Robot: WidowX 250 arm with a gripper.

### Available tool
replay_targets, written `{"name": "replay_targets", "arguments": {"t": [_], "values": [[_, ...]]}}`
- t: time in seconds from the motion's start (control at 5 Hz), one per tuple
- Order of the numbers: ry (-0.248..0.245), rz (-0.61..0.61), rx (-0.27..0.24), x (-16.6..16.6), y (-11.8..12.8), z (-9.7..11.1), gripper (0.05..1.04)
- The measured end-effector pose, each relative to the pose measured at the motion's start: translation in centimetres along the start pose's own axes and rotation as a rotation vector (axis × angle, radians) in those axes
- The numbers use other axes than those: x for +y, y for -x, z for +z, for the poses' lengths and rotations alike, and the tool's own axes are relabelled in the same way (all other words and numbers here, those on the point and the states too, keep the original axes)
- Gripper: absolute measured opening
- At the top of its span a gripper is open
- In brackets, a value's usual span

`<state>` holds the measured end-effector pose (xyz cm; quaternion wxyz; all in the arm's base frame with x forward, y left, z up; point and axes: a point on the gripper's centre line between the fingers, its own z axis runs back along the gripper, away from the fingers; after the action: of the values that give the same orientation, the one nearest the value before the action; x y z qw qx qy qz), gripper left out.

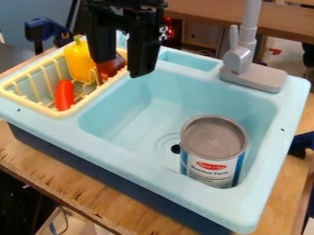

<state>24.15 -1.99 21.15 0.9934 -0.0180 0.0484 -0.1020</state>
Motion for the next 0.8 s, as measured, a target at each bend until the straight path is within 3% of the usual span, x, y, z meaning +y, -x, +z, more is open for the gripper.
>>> {"name": "replay_targets", "arguments": {"t": [0.2,0.4,0.6,0.8], "values": [[0.004,0.002,0.026,0.0,0.0,-0.7,0.999],[-0.029,-0.050,0.029,-2.4,0.9,-1.3,0.999],[-0.013,-0.071,0.040,-3.6,2.1,-1.4,0.999],[-0.029,-0.123,0.055,-6.0,3.9,-1.6,0.999]]}}
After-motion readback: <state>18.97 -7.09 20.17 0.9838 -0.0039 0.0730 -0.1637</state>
